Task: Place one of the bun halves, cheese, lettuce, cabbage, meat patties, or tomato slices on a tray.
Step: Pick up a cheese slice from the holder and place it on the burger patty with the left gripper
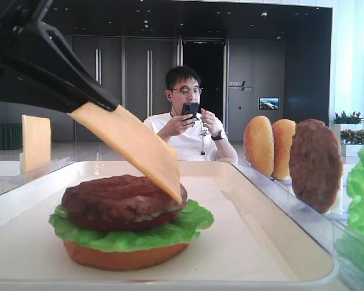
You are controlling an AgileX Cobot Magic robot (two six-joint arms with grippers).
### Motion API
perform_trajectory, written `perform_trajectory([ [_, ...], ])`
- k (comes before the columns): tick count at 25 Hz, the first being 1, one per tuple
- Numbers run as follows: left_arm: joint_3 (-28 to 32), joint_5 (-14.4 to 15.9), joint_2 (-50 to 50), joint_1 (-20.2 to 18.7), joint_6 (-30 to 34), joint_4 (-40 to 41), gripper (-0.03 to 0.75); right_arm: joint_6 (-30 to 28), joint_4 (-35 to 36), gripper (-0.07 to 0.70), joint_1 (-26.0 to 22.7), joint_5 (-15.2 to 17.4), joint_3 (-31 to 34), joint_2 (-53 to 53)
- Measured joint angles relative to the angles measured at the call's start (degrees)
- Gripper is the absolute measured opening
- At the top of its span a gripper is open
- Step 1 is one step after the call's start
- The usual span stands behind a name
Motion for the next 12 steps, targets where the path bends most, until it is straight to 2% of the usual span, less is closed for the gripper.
perform_trajectory([
  [12,-0.45,0.20,0.43,0.00,-0.61,0.00,0.031,0.00,0.00,0.535,0.00,0.00,0.00,0.00],
])
